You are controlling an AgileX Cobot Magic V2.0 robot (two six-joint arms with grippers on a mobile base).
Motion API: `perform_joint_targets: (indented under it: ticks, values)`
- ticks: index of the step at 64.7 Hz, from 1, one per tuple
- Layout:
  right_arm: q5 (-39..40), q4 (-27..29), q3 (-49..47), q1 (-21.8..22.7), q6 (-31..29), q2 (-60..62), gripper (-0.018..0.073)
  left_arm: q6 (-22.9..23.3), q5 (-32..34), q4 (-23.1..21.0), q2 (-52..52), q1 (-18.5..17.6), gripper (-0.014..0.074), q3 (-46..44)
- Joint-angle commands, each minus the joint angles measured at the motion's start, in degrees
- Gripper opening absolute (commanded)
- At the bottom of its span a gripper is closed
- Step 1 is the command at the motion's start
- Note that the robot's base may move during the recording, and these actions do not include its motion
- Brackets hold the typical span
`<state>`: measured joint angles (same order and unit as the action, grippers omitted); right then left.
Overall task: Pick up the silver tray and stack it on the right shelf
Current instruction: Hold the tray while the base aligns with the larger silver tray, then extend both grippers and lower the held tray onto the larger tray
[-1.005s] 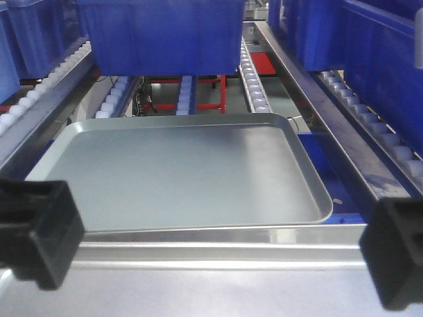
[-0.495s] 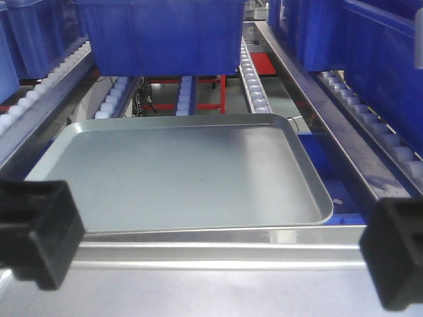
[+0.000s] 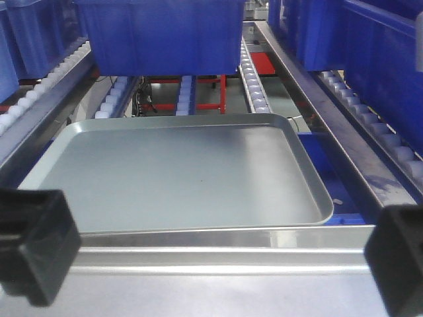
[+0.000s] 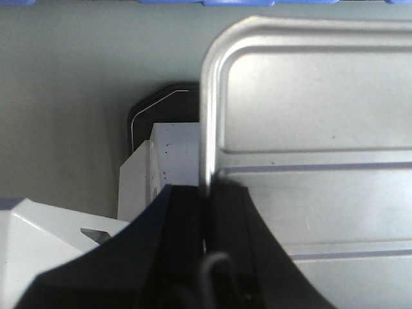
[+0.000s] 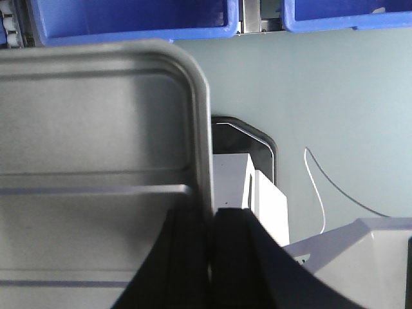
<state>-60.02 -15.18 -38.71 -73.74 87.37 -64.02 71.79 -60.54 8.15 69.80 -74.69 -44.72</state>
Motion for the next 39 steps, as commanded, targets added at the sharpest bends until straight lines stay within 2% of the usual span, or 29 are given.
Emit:
perform_joint_targets:
  ticks: [1,7,13,20,28,39]
  values:
    - [-4.9,-5.2,-1.5,0.5,-4.0,0.9,0.0057,-2.7,-10.8,2.4,-1.3,1.7,-0.0099,-0.8]
    - [-1.0,-6.7,-2.8,2.2,-5.6,0.9,0.0057,-7.1,-6.8,2.2,-1.4,5.1,-0.0099,-1.2]
    - [1.2,-7.7,-4.0,5.9,-7.3,0.6,0.0057,-13.7,-2.1,2.3,-1.4,9.8,-0.0099,-1.9]
    - [6.5,-7.9,-5.5,12.4,-12.7,-0.4,0.0057,-20.5,5.4,1.9,-1.4,16.2,-0.0099,-2.1]
    - [13.8,-7.9,-7.7,18.7,-17.8,-2.7,0.0057,-27.7,10.8,0.8,-0.8,22.5,-0.0099,-2.9]
    - [22.6,-7.9,-11.5,27.2,-22.7,-8.7,0.0057,-34.0,17.3,-0.8,1.2,31.9,-0.0099,-4.6]
